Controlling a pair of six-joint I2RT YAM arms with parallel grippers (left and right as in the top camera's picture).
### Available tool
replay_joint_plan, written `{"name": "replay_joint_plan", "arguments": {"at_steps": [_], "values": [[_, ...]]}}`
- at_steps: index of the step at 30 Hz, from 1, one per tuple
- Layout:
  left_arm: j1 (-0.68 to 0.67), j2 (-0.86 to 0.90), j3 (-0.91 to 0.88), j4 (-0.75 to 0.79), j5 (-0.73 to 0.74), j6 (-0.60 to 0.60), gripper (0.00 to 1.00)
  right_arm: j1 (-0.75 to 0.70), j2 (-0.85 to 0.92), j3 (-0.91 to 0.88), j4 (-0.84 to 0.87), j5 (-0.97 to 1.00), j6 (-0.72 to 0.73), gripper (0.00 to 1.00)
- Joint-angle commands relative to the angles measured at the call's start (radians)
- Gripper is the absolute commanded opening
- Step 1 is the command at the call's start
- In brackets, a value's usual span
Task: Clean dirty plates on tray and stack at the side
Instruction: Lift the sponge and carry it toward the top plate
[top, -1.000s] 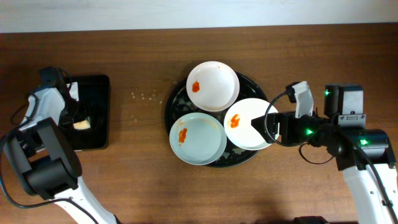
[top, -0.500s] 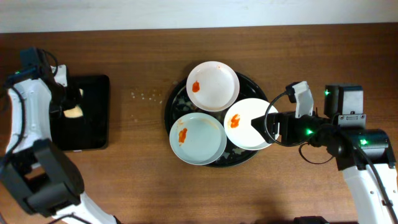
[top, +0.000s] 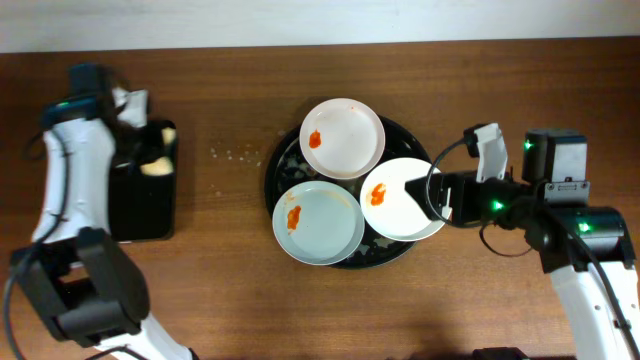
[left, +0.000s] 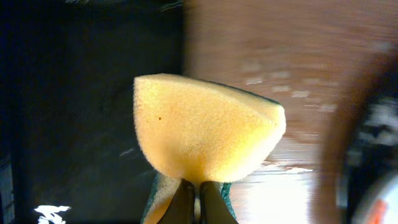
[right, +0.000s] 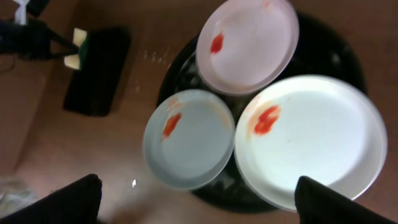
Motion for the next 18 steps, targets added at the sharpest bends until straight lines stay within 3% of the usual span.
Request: {"name": "replay_joint_plan", "arguments": {"at_steps": [1,4,8,15,18], "values": [[-0.201,-0.067,0.042,0.066,0.068,-0.052,0.0,-0.006,0.06,0.02,0.051,0.082,0.053,0.9],[-0.381,-0.063,0.042,0.205,0.064,-0.093,0.0,-0.006,0.159,0.02,0.138,0.082,0.053,0.82],[-0.513,-0.046,0.042,0.349,0.011,-0.162,0.0,-0.006,0.275,0.02,0.237,0.081,0.053,0.77],[-0.644,0.067,0.042,0.447,-0.04,-0.274,0.0,0.003,0.444,0.02,0.416,0.067,0.052,0.76],[-0.654,0.107,0.042,0.456,-0.05,-0.285,0.0,0.022,0.52,0.02,0.508,0.068,0.052,0.64]]}}
